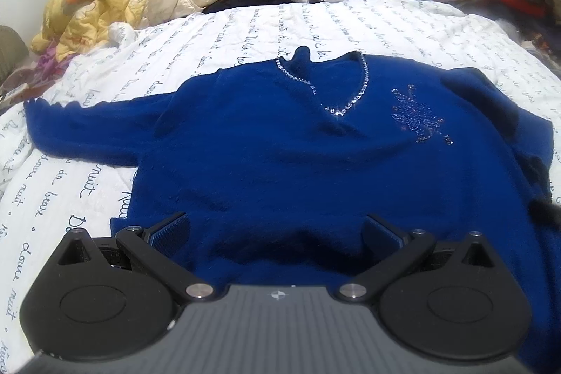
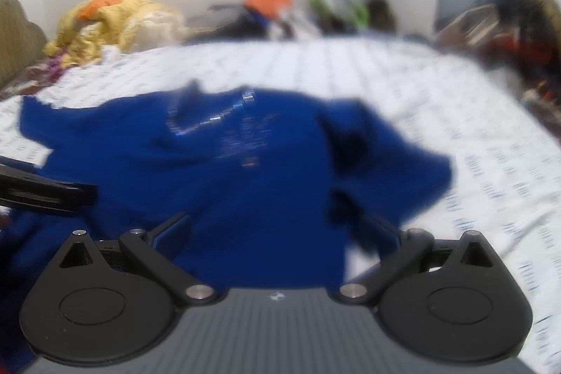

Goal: Fold small clothes
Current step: 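Grasp the sweater sleeve with the right gripper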

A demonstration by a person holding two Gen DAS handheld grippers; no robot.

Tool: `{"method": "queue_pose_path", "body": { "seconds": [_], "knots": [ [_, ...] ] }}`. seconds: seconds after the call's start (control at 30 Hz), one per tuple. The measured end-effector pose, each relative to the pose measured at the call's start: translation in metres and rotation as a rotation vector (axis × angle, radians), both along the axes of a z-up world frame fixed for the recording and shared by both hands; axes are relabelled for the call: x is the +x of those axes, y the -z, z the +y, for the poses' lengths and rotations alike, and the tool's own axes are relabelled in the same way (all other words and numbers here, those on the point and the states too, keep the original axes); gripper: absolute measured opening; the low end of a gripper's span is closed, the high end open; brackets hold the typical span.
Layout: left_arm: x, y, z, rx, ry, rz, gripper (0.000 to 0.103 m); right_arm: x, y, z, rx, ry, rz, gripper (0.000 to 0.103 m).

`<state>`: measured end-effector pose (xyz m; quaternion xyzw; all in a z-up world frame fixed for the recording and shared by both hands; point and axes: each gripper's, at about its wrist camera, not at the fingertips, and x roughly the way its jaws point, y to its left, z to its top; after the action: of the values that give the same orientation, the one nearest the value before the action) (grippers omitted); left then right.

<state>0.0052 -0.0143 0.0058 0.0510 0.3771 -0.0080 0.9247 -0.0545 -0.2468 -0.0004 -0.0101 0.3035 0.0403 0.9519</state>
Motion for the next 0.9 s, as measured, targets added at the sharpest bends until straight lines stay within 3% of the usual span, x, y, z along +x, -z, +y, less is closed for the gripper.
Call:
{"method": "queue_pose_path", "body": {
  "seconds": [0.2,0.33,0.43,0.47,0.6,0.7,0.9],
  "knots": [
    [0.000,0.005,-0.005,0.001,0.019,0.018,0.103,0.011,0.006,-0.051,0.005,0.165,0.002,0.102],
    [0.000,0.006,-0.008,0.014,0.029,0.022,0.103,0.019,0.013,-0.054,-0.019,0.161,0.006,0.101],
    [0.000,0.006,-0.009,0.015,0.031,0.023,0.103,0.028,0.016,-0.044,-0.017,0.109,0.007,0.093],
    [0.000,0.005,-0.008,0.016,0.031,0.023,0.103,0.032,0.019,-0.040,-0.025,0.090,0.006,0.088],
    [-0.001,0.004,-0.005,0.018,0.027,0.020,0.103,0.045,0.027,-0.033,-0.063,0.093,0.014,0.031],
    [0.000,0.004,-0.002,0.018,0.016,0.020,0.103,0.054,0.029,-0.048,0.012,0.109,0.030,0.008],
    [0.002,0.002,0.005,0.007,-0.005,0.025,0.103,0.047,-0.001,-0.126,0.213,0.226,-0.047,0.005]
  ]
}}
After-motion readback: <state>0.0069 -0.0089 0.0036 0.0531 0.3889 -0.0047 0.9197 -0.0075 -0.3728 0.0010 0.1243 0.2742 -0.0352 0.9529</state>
